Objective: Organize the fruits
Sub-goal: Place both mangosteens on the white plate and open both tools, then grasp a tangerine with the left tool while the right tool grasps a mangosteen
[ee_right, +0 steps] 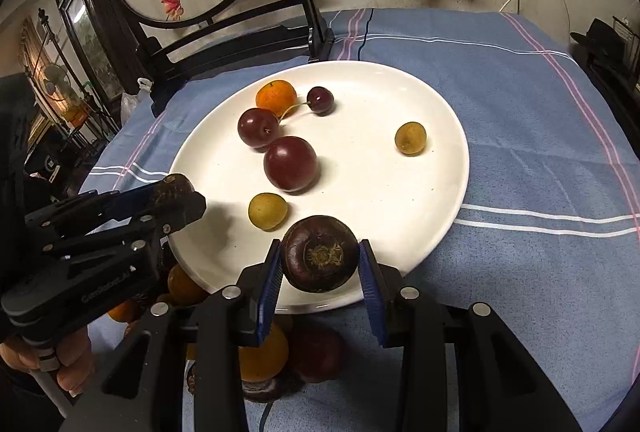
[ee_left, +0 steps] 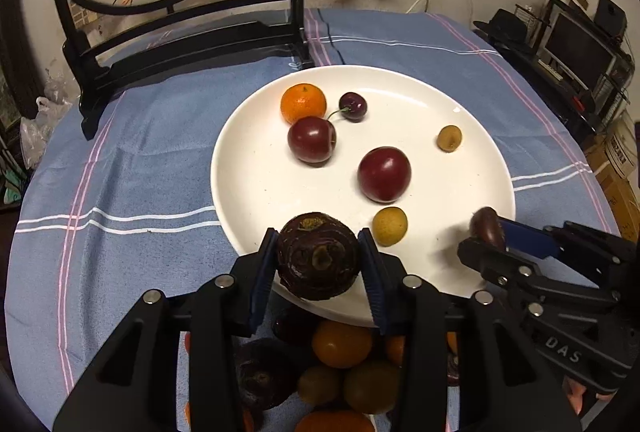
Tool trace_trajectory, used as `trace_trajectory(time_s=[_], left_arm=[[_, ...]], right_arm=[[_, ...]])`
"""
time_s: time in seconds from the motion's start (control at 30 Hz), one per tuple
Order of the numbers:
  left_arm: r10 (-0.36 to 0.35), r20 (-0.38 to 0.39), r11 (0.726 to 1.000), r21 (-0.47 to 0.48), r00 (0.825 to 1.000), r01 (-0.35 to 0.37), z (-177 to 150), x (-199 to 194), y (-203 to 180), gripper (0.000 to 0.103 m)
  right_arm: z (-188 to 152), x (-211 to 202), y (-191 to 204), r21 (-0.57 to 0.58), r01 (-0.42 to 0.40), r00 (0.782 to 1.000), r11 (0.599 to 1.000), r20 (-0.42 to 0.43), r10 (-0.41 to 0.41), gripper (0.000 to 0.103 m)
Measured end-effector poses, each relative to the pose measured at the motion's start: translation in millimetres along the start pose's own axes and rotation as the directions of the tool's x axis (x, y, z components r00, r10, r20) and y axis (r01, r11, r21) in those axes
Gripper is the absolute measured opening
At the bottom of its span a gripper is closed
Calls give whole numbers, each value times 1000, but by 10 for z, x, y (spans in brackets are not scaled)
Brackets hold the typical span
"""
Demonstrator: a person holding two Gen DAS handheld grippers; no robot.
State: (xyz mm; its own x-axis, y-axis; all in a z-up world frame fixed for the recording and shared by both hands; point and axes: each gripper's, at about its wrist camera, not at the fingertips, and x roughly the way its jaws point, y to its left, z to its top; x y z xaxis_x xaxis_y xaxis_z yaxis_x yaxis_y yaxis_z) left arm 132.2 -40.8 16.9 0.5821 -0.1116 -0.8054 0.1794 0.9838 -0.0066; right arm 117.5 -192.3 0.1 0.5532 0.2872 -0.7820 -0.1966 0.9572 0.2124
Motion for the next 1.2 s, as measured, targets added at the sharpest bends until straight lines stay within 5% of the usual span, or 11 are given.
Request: trace_trajectory(time_s=[0.07, 0.17, 0.2, 0.57, 1.2], left_arm=[[8, -5, 1000, 3, 1000, -8, 3, 37, -8, 40], [-4, -24, 1000, 3, 1000, 4, 36, 148, -24, 45], [7, -17, 1000, 0, 1000, -7, 41, 158, -19, 53], [10, 73, 997, -72, 997, -5, -231, -361, 254, 65], [28, 37, 997, -76, 999, -25, -1204, -687, 481, 68]], right_arm=[[6, 36, 11, -7, 0, 1000, 1000, 0, 0, 39], [10, -10, 6, -9, 13, 999, 1000, 35, -12, 64], [6, -56, -4, -5, 19, 998, 1000, 56, -19, 65], [-175, -387, -53, 8, -16, 997, 1000, 76, 15, 65], [-1004, -597, 130, -56, 7, 1000, 998, -9, -8, 65]])
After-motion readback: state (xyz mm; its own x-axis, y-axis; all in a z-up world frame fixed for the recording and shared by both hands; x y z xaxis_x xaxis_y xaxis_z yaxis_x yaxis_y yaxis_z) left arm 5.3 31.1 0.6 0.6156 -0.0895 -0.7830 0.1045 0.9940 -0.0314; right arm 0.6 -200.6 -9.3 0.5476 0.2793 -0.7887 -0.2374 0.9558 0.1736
